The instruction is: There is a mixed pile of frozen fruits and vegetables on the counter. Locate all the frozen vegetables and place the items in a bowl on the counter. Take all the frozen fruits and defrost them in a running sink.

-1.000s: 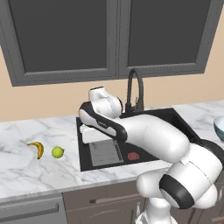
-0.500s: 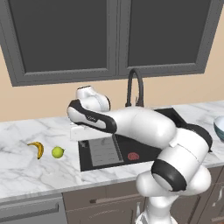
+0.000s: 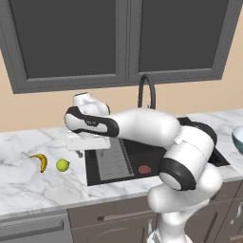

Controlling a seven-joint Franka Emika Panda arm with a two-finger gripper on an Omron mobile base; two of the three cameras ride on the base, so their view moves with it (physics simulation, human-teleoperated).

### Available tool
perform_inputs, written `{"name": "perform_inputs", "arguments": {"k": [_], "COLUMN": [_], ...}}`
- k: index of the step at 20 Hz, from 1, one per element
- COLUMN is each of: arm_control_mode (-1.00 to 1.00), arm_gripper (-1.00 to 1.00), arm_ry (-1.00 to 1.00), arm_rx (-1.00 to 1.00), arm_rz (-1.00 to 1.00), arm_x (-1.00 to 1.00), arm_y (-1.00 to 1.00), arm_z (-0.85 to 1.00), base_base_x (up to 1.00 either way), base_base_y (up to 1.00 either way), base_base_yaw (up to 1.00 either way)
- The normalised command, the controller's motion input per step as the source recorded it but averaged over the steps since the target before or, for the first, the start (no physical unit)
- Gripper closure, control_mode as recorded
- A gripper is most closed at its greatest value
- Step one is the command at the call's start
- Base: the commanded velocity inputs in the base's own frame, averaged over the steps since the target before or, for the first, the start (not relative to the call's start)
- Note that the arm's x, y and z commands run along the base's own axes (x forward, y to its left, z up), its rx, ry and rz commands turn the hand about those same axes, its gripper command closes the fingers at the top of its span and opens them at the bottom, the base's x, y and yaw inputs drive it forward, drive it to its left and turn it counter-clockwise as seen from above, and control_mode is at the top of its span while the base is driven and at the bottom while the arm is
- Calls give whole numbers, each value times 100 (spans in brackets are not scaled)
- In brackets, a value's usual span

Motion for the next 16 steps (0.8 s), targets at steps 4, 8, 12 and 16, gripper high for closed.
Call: {"name": "perform_inputs", "arguments": {"k": [4,8,12,16], "arm_control_mode": [-100,-100,-100,-100], "arm_gripper": [-100,-100,-100,-100], "arm_ry": [0,-1,-6,-5], "arm_rx": [-1,1,2,4], "arm_rz": [-5,-2,-9,-14], "arm_x": [21,24,20,10], "arm_y": [19,17,30,18], "arm_z": [1,-2,-6,-15], "base_base_x": [0,0,0,0], "base_base_y": [0,0,0,0], "base_base_yaw": [0,0,0,0]}}
